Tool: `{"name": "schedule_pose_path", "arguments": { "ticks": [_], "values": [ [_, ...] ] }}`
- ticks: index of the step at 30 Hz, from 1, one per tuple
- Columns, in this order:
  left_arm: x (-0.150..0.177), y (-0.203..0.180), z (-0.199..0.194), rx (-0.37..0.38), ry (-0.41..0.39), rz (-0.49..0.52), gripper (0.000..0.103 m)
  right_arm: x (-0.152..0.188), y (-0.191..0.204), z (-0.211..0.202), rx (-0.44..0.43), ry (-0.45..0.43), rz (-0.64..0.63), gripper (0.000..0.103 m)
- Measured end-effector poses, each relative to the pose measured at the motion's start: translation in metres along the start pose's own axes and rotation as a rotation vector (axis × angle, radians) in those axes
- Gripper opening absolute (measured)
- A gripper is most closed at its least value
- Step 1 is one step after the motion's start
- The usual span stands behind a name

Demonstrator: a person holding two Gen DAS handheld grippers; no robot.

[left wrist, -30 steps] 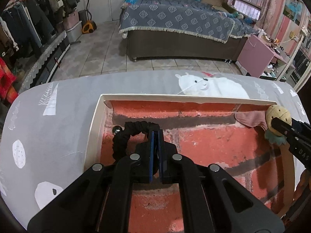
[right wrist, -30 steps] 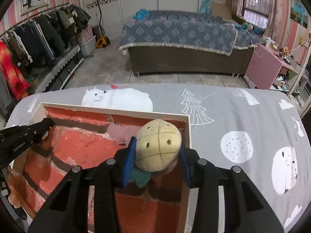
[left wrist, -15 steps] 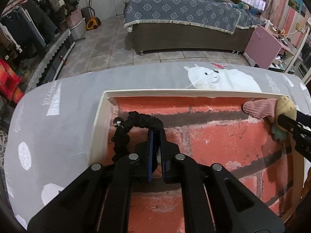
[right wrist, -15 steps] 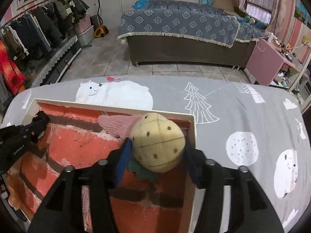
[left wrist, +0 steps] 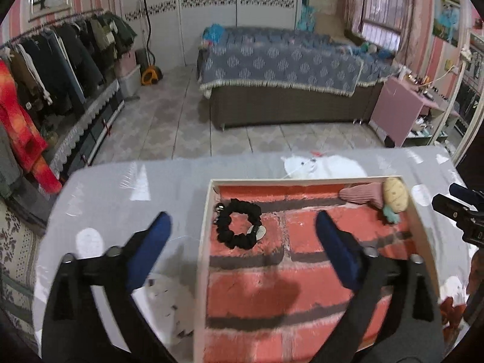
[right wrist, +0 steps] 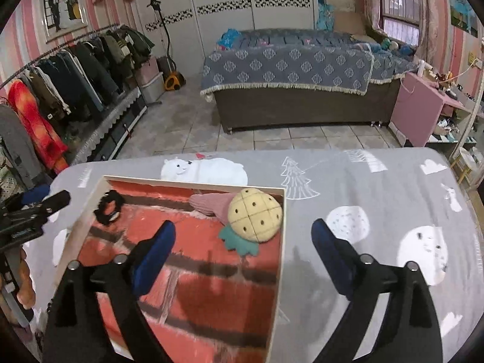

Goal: Organize jewelry
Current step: 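Withdraw both open tools from the tray toward the remaining accessories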

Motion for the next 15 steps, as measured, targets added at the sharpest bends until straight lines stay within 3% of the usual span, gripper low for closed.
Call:
{"name": "schedule_pose_path", "arguments": {
  "ticks": [6, 15],
  "values": [
    [0.012, 0.005, -0.054, -0.023, -0.057, 0.032, 0.098, 0.009, -0.012, -0.045, 0.019, -0.041, -0.026, 0.094],
    [0.052, 0.009, -0.096, -0.023, -0.059, 0.038, 0.098, 0.040, -0.037, -0.095, 0.076, -0.076, -0.049, 0.096]
  ]
}}
Point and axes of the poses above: each gripper's, at about its wrist camera, not at the fingertips, and z roughly the way its jaws point, y to its left, x to its underside, the point moved 9 cm from there along z, roughly the way its jaws point, and after that the axes turned 12 degrees about z, right-handed, at the moved point
